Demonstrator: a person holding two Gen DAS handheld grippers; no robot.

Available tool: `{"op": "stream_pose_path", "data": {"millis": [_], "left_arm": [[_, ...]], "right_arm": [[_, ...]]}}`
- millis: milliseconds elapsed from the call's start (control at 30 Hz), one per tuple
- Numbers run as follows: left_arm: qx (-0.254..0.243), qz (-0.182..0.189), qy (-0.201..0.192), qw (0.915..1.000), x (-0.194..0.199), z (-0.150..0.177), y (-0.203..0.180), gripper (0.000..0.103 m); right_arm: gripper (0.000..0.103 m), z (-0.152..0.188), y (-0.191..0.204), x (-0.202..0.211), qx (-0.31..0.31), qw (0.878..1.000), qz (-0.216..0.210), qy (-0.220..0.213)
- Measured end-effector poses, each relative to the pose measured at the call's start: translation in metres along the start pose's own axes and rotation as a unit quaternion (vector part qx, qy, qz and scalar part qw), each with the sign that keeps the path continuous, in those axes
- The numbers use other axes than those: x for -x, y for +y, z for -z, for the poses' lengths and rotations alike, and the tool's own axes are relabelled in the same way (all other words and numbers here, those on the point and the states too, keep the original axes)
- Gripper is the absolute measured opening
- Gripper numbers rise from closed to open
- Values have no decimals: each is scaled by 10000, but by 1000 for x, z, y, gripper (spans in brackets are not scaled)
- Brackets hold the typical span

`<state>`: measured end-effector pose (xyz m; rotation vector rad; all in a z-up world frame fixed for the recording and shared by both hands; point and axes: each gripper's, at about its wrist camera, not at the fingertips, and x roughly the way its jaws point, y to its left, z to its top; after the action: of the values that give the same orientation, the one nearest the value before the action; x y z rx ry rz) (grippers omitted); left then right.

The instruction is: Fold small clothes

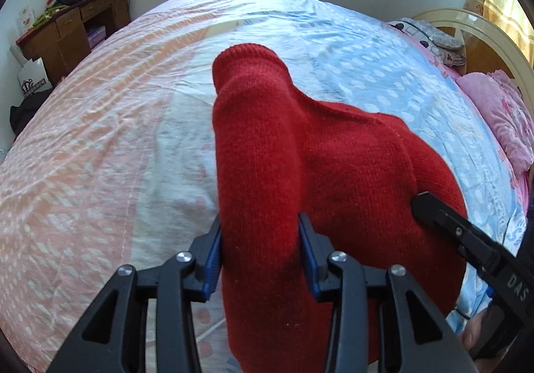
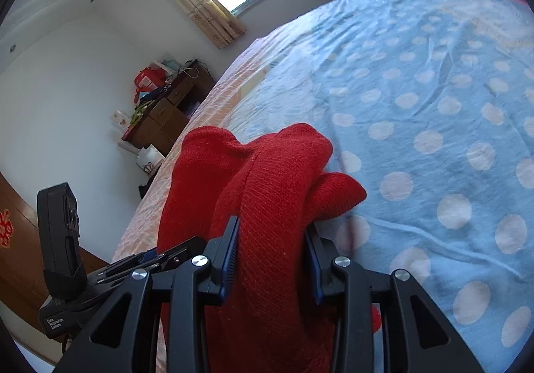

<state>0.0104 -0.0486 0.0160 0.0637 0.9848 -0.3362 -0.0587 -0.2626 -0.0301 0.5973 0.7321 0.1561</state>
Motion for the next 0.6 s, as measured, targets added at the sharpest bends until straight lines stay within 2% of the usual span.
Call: {"op": "stream_pose_path", "data": {"millis": [200, 367, 433, 467, 500, 533, 600], "left_arm": [[71, 30, -206, 9998, 13, 5, 6, 40], [171, -11, -387, 9991, 29, 7, 16, 38], [243, -72, -467, 9986, 36, 7, 21, 36], [264, -125, -528, 9982, 40, 6, 23, 31], [251, -229, -651, 9973, 46, 6, 26, 16], [183, -364, -759, 9963, 51, 6, 26, 11], [-37, -750, -852, 9935, 53, 4, 24, 11]], "right_arm": [[36, 5, 34, 18, 752, 9955, 417, -387], [36, 8, 49, 30, 916, 9939, 332, -518], [31, 11, 56, 35, 933, 9937, 255, -558], [29, 11, 59, 35, 947, 9936, 225, -567], [25, 12, 64, 36, 964, 9935, 178, -578], [22, 12, 67, 35, 980, 9935, 137, -569], [21, 14, 75, 28, 1083, 9927, 150, -507]]}}
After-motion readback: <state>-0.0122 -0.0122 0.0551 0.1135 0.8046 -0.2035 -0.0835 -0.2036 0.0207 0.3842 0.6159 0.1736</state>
